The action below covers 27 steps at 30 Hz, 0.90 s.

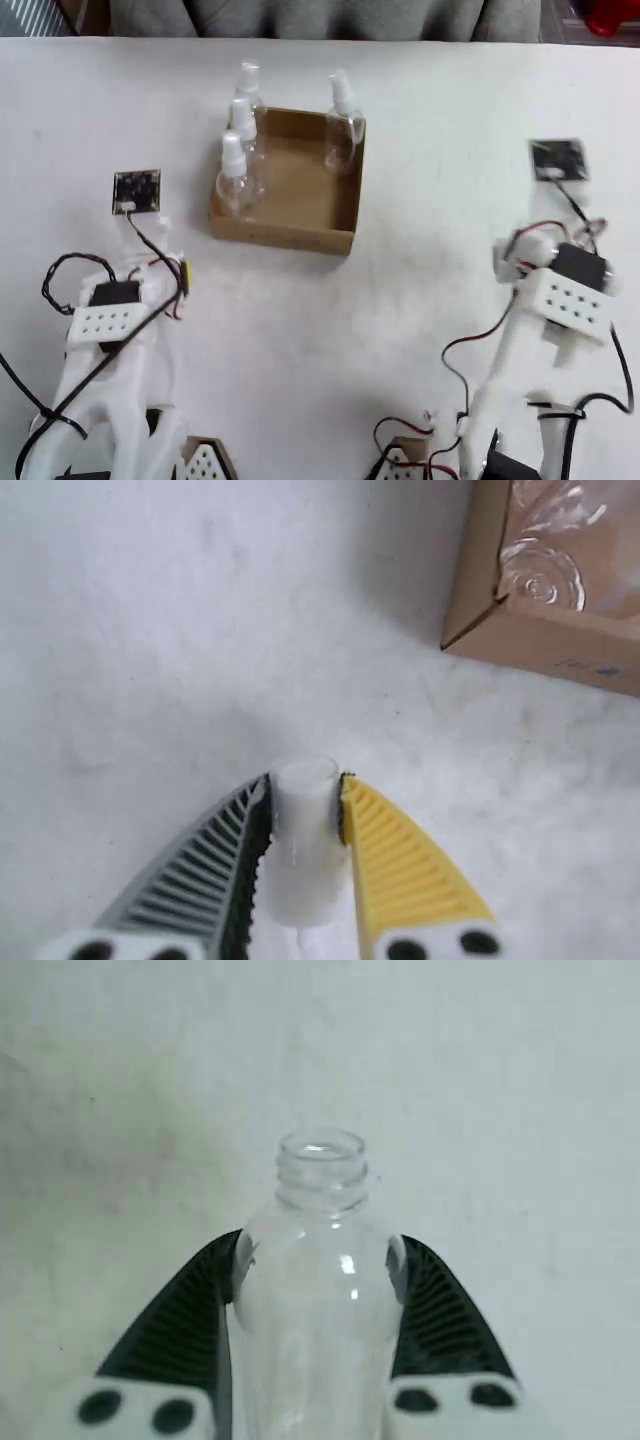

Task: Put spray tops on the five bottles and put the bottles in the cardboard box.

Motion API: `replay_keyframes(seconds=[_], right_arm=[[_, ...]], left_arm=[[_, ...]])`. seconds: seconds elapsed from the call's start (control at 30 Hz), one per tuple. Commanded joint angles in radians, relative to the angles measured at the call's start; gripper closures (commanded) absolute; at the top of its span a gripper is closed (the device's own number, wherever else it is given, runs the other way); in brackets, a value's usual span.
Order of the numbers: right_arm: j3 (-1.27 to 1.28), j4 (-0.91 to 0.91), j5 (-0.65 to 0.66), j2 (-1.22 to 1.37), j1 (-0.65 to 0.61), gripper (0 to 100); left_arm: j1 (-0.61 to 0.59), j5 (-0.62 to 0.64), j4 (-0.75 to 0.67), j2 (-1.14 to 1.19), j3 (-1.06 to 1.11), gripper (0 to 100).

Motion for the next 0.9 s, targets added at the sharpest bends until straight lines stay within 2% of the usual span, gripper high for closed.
replay_keyframes(seconds=[0.0, 0.1, 0.2, 0.27, 0.37, 0.5, 0.73, 0.87], right_arm=[[-0.012, -0.087, -0.017, -0.045, -0.114, 98.2], [-0.005, -0.074, -0.051, -0.119, -0.166, 98.2], [-0.003, -0.01, -0.236, -0.232, -0.208, 98.2], [-0.002, 0.013, -0.305, -0.305, -0.242, 98.2], [0.063, -0.025, -0.322, -0.401, -0.325, 98.2], [0.189, -0.165, -0.322, -0.516, -0.455, 98.2], [0.347, -0.366, -0.322, -0.697, -0.588, 98.2], [0.394, -0.437, -0.322, -0.759, -0.705, 98.2]], left_arm=[[-0.015, 0.0, -0.029, -0.005, 0.0, 98], [-0.015, 0.0, -0.029, -0.005, 0.0, 98], [-0.015, 0.0, -0.029, -0.005, 0.0, 98], [-0.015, 0.0, -0.029, -0.005, 0.0, 98], [-0.015, 0.0, -0.029, -0.005, 0.0, 98], [-0.015, 0.0, -0.029, -0.005, 0.0, 98], [-0.015, 0.0, -0.029, -0.007, 0.0, 98], [-0.015, 0.0, -0.029, -0.007, 0.0, 98]])
